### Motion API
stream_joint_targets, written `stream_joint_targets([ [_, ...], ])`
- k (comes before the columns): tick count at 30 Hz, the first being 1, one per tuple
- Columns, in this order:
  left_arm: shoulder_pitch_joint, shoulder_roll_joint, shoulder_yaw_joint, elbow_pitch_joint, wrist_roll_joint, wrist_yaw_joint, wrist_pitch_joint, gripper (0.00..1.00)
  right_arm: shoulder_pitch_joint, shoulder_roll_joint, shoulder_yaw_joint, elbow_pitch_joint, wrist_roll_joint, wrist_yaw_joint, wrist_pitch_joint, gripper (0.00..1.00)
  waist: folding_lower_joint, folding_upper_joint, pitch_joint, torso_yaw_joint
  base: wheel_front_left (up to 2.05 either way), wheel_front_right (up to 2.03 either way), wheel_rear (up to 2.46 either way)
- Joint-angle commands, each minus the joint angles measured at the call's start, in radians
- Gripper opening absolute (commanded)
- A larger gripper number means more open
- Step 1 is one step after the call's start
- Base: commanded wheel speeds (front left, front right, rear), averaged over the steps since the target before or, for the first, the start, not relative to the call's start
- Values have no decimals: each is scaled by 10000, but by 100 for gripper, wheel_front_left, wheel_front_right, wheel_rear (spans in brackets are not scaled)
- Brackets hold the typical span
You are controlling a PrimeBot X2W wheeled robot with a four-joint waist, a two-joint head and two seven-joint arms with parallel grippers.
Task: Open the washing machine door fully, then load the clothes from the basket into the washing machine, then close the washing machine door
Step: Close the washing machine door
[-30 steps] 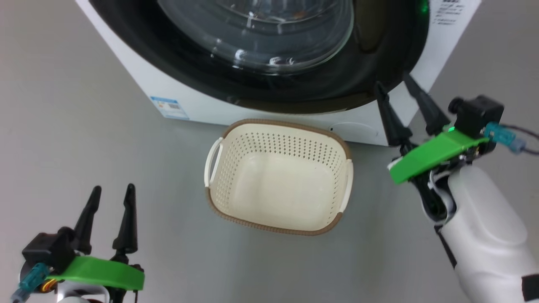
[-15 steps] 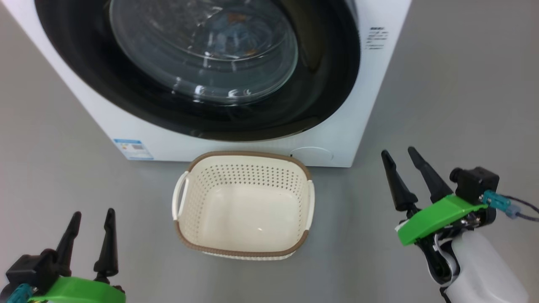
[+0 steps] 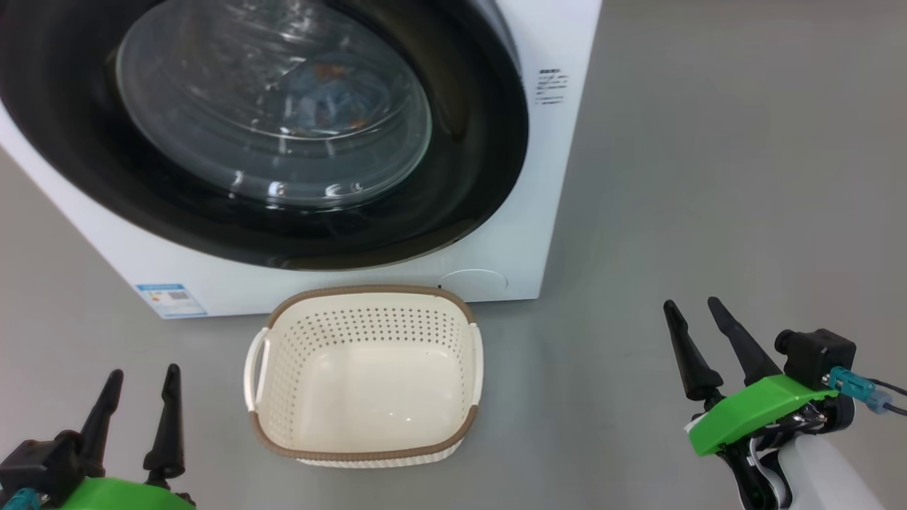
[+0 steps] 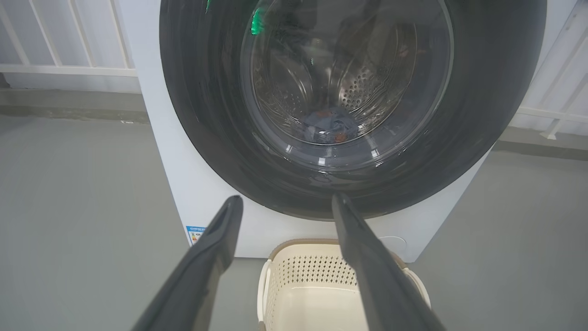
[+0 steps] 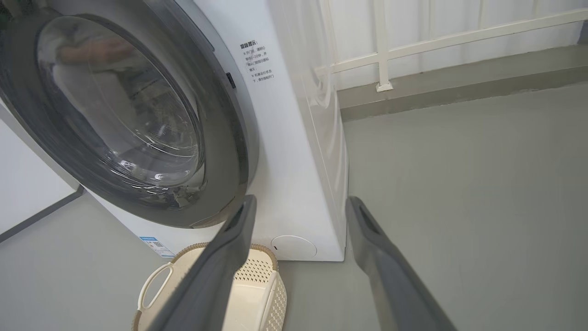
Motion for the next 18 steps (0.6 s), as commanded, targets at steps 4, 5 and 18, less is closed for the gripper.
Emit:
stream_joint_targets([
  [4,-39,407,417,-152,-131,-16,-65,100,246,-46,72,-265,-49,-15,-48,100,0,0,-65,-345,0,0,0],
  [5,-32,416,411,-141,-148,-16,-65,100,267,-44,47,-264,-53,-15,-48,100,0,0,-67,-382,0,0,0],
  [18,36,498,489,-64,-114,-16,-65,100,431,-25,-250,-318,-144,-15,-48,100,0,0,-93,-692,0,0,0],
])
